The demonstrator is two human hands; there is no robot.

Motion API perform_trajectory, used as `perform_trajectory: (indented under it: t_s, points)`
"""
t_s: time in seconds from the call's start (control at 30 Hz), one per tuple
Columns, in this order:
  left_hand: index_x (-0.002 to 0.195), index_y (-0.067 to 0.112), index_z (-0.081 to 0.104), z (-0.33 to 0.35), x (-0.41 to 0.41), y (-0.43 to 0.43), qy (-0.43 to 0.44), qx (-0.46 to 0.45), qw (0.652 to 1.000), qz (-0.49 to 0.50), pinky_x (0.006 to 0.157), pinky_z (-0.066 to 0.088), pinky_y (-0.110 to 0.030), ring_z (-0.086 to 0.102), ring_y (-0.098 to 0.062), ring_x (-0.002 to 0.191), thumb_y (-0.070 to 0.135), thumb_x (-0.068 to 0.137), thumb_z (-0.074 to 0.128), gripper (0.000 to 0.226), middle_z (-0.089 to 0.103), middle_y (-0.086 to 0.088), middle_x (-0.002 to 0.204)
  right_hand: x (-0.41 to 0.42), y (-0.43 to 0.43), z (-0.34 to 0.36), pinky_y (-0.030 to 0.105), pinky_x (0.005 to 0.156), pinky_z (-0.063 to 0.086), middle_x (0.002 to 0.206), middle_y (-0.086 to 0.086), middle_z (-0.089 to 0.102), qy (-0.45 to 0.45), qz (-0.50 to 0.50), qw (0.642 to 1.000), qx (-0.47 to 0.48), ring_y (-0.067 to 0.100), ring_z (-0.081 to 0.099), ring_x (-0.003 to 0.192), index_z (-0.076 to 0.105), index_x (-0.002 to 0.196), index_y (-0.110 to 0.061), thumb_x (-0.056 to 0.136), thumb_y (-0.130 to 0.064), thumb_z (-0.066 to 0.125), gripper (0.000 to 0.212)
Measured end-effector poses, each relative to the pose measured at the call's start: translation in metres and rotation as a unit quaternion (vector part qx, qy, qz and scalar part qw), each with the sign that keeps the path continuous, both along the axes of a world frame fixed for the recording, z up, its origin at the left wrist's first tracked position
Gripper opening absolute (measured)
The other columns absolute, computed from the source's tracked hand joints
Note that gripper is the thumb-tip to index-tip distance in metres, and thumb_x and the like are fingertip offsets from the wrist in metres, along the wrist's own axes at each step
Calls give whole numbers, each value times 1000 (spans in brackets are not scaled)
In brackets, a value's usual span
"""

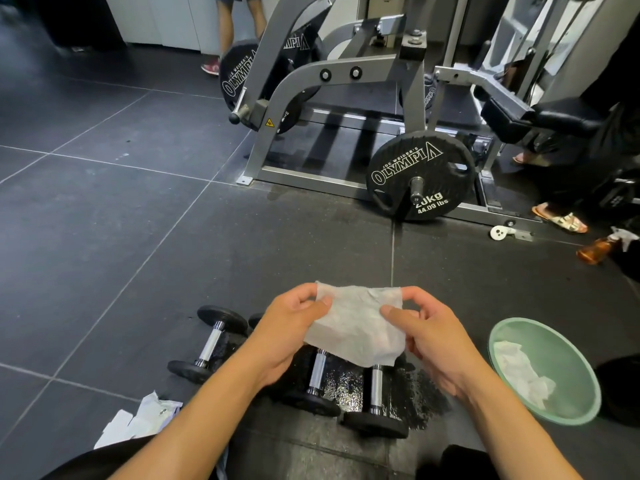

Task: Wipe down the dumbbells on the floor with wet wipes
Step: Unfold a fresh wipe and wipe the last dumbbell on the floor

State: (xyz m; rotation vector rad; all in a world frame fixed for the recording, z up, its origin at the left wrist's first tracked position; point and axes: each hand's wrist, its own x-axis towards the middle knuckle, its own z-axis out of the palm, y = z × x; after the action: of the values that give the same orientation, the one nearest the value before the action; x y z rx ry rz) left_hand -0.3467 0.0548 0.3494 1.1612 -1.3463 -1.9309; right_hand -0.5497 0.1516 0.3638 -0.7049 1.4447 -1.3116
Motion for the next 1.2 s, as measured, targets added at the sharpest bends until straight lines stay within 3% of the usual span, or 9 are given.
perform_trajectory:
  t_s: [0.1, 0.2, 0.47, 0.57, 0.63, 0.7, 0.83, 0.97, 1.2]
  points:
    - [119, 16, 74, 1, 3, -6, 23, 10, 1000, -10, 108, 48, -54, 68, -37, 121, 12, 105, 57, 23, 76, -13, 121, -2, -1, 1, 38, 60, 34, 70, 22, 53, 10, -17, 1000, -23, 28, 45, 63, 73, 100, -11, 85, -20, 79, 18]
    - [126, 14, 71, 7, 6, -8, 64, 28, 997, -21, 107, 50, -53, 67, -35, 123, 3, 105, 51, 30, 73, -15, 127, -3, 1, 6, 47, 75, 53, 95, 31, 70, -40, 4, 996, -76, 37, 66, 80, 71, 112, -8, 90, -9, 72, 22]
    - [134, 13, 66, 14, 5, -5, 119, 21, 992, -45, 107, 53, -47, 67, -30, 126, -3, 104, 52, 37, 71, -12, 133, -7, 1, 6, 23, 51, 51, 84, 11, 65, -48, -22, 996, -74, 17, 60, 67, 79, 99, -12, 89, -4, 68, 17]
    - [97, 8, 82, 16, 5, -4, 92, -26, 995, -39, 91, 59, -30, 71, -24, 115, -17, 98, 48, 42, 77, -4, 120, -12, 0, 2, 28, 59, 49, 86, 10, 70, -34, -40, 995, -87, 27, 56, 72, 80, 85, -11, 81, -4, 70, 12]
    - [60, 7, 74, 18, 5, -3, 65, -71, 995, -37, 79, 54, -26, 70, -22, 102, -28, 90, 40, 57, 74, -7, 109, -12, 1, 1, 30, 64, 54, 89, 14, 72, -51, -31, 994, -96, 28, 64, 80, 75, 70, -7, 86, 12, 60, 29]
    - [53, 6, 69, 16, 5, -4, 36, -106, 993, -24, 72, 53, -22, 71, -20, 94, -28, 89, 38, 58, 71, -10, 109, -11, 0, 0, 25, 57, 45, 75, 12, 63, -21, -37, 996, -74, 25, 56, 70, 68, 58, -9, 86, 22, 47, 47]
    - [79, 17, 79, 9, 2, -6, 22, -133, 991, 17, 72, 48, -35, 60, -27, 86, -15, 95, 46, 49, 72, -5, 107, -9, -1, -4, 35, 59, 29, 66, 8, 51, 19, -43, 997, -57, 27, 33, 64, 71, 70, -11, 88, 17, 48, 40]
    - [121, 15, 69, 15, -1, -2, 84, -35, 996, 24, 63, 48, -20, 62, -11, 72, -1, 101, 54, 30, 73, 0, 87, -4, -1, 9, 22, 47, 47, 78, 8, 68, -81, -36, 991, -96, 15, 58, 54, 65, 111, -8, 92, 13, 54, 30]
    - [119, 0, 75, 8, -5, -3, 88, 84, 993, 3, 97, 53, -53, 68, -33, 106, 28, 104, 57, 37, 71, -29, 124, -4, -1, 9, 12, 41, 38, 74, 6, 65, -58, -16, 995, -74, 2, 50, 46, 64, 110, 5, 92, 18, 40, 32]
